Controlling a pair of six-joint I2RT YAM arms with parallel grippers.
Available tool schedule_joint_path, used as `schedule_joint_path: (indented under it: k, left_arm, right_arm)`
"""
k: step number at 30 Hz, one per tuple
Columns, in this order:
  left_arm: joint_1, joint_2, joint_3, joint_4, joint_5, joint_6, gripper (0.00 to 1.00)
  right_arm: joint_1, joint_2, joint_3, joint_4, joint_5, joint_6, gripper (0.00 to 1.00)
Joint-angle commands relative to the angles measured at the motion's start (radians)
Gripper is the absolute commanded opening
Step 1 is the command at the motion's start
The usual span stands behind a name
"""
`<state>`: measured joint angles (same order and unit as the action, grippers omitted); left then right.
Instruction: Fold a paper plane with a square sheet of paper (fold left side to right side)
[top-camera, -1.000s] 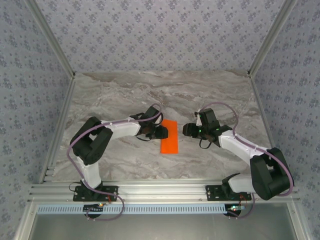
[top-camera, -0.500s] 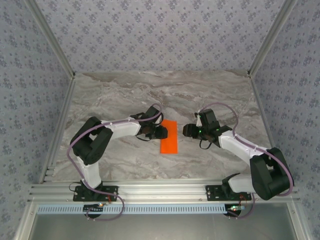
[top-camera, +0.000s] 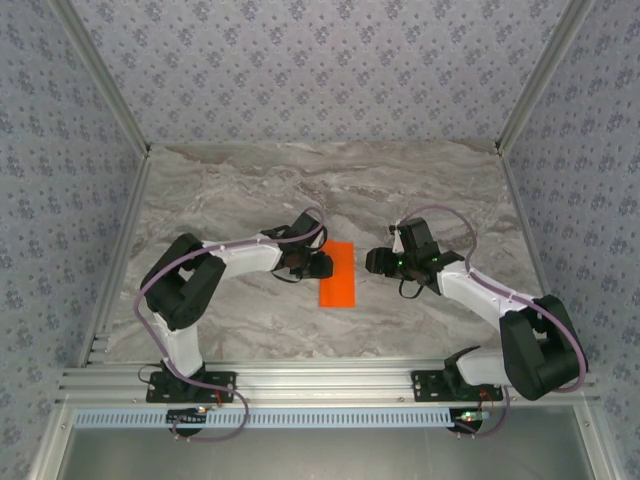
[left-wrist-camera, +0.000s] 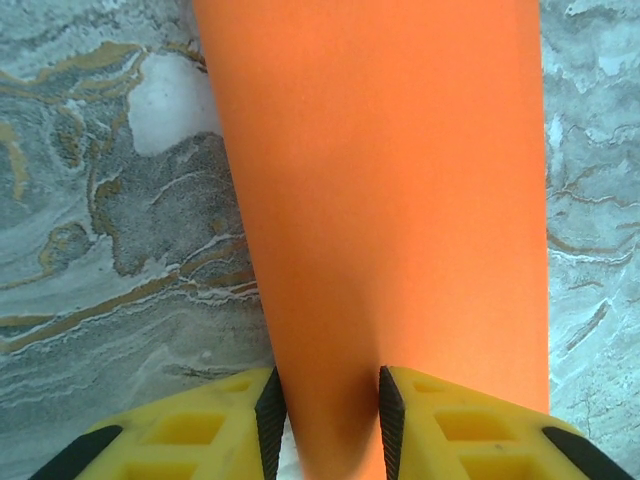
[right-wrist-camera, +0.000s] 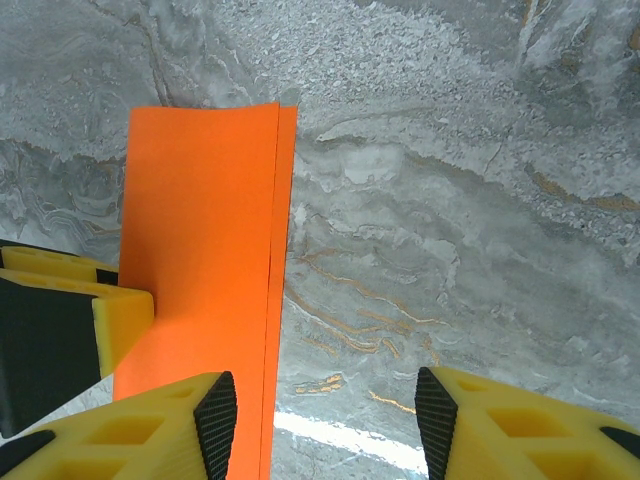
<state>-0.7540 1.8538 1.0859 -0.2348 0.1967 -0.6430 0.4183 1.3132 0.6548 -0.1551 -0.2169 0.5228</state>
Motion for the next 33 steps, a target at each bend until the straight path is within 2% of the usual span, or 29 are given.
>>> schedule_joint_path:
  k: [1, 6, 33]
  left_arm:
    - [0.000, 0.013, 0.020, -0.059, -0.028, 0.017, 0.35]
    - [0.000, 0.018, 0.022, -0.051, -0.017, 0.016, 0.39]
    - [-0.015, 0.042, 0.040, -0.062, -0.014, 0.035, 0.42]
  right_arm:
    - [-0.005, -0.015, -0.012, -0.026, -0.003, -0.007, 0.55]
    - [-0.004, -0.015, -0.012, -0.024, -0.004, -0.005, 0.55]
    - [0.003, -0.014, -0.015, -0.017, -0.022, 0.005, 0.55]
